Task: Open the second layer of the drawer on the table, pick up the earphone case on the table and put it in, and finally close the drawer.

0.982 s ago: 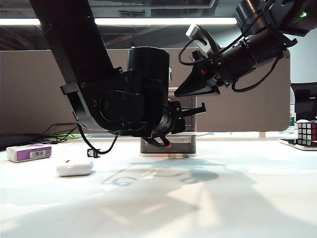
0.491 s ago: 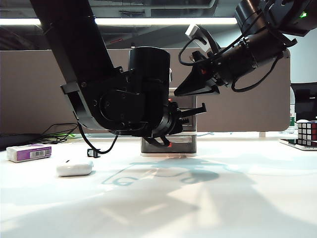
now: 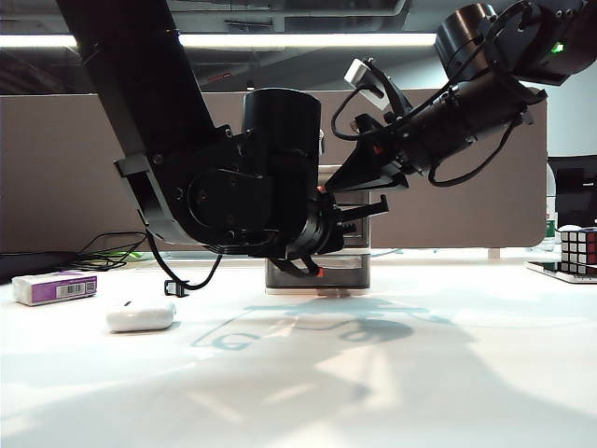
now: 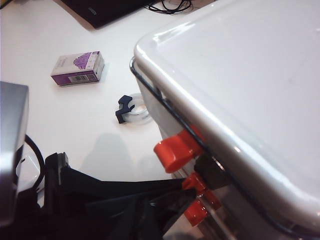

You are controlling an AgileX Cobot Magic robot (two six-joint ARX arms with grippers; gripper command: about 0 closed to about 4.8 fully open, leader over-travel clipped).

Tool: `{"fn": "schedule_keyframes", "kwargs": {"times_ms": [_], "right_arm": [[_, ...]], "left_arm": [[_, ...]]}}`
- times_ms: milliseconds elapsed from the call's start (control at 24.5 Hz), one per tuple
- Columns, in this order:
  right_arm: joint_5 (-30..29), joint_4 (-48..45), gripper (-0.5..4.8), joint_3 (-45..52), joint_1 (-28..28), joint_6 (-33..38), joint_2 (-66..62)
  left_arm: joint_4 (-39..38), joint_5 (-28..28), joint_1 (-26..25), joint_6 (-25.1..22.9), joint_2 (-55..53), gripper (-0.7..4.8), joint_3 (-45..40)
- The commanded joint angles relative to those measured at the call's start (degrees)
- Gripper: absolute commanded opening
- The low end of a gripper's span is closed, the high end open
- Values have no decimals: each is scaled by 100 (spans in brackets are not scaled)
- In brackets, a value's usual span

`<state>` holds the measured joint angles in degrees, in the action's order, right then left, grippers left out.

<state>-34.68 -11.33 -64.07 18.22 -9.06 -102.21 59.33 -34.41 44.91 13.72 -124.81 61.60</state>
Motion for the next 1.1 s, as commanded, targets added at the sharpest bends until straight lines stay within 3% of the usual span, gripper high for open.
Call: {"fn": "schedule_keyframes", "kwargs": {"times_ms": [41,1104], "right_arm": [[-33,-184,-5,-46,13,-17,0],[24,-42,-5,-619,13,13,-378]], "left_arm": [[-33,-50,-7,0,11,-6,22],[-348,-33,232,-15,61,-6,-76]]}}
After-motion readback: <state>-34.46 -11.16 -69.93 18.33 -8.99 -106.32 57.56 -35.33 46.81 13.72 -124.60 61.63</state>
